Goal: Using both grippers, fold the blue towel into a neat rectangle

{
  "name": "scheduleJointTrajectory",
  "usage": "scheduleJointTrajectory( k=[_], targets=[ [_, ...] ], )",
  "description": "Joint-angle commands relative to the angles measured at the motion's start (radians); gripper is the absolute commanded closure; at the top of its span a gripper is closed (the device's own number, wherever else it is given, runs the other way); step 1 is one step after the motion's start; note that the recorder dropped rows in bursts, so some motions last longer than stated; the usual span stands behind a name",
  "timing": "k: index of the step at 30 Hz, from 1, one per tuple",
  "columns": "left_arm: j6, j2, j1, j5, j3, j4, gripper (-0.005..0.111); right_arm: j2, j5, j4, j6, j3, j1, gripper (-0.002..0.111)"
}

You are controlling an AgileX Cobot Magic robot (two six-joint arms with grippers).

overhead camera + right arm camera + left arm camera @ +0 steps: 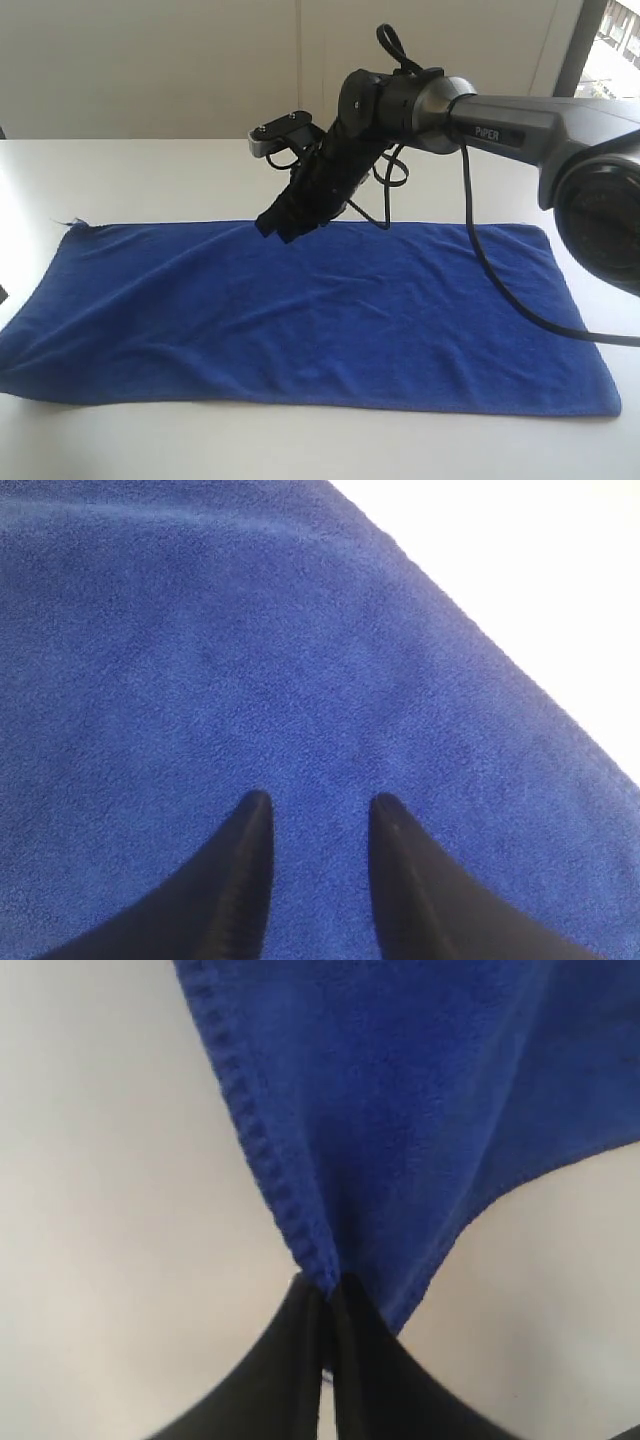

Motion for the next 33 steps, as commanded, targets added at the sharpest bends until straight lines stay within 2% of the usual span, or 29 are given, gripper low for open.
scheduleJointTrajectory(
  k=[1, 2, 5, 7, 9, 12, 14, 15, 17, 19, 20, 23, 27, 33],
  targets=[
    [-0.016, -0.006, 0.0, -0.053, 0.056, 0.065, 0.083, -0.001, 0.021, -0.004, -0.001, 0.005, -0.006, 0.081],
    [-0.045, -0.006, 0.0, -0.074, 0.058, 0.102, 0.072, -0.001, 0.027, -0.004, -0.014, 0.005, -0.006, 0.083],
    [-0.107, -0.006, 0.0, -0.087, 0.054, 0.173, 0.052, -0.001, 0.059, -0.01, -0.018, 0.005, -0.01, 0.088],
    [-0.136, -0.006, 0.0, -0.102, 0.054, 0.198, 0.044, -0.003, 0.091, -0.04, -0.018, 0.005, -0.012, 0.093],
    [-0.155, -0.006, 0.0, -0.138, 0.043, 0.204, 0.042, -0.011, 0.111, -0.103, -0.007, 0.005, -0.019, 0.097],
    [-0.156, -0.006, -0.002, -0.226, 0.0, 0.163, 0.045, -0.035, 0.118, -0.243, 0.062, 0.003, -0.037, 0.102],
    [-0.154, -0.006, -0.002, -0.313, -0.054, 0.033, 0.049, -0.065, 0.118, -0.364, 0.158, -0.01, -0.07, 0.104],
    [-0.117, -0.006, -0.006, -0.36, -0.089, -0.106, 0.058, -0.086, 0.145, -0.401, 0.192, -0.019, -0.097, 0.107],
    [0.002, 0.004, -0.024, -0.389, -0.131, -0.246, 0.077, -0.102, 0.208, -0.401, 0.194, -0.028, -0.124, 0.108],
    [0.168, 0.031, -0.058, -0.385, -0.182, -0.327, 0.103, -0.112, 0.338, -0.399, 0.176, -0.03, -0.152, 0.108],
    [0.215, 0.058, -0.077, -0.384, -0.218, -0.344, 0.106, -0.112, 0.409, -0.397, 0.164, -0.03, -0.164, 0.108],
    [0.209, 0.153, -0.118, -0.385, -0.316, -0.335, 0.107, -0.123, 0.409, -0.394, 0.153, 0.019, -0.191, 0.108],
    [0.18, 0.286, -0.121, -0.285, -0.446, -0.311, 0.107, -0.201, 0.409, -0.395, 0.155, 0.187, -0.201, 0.108],
    [0.167, 0.378, -0.121, -0.267, -0.55, -0.268, 0.107, -0.353, 0.354, -0.397, 0.215, 0.467, -0.211, 0.108]
  ],
)
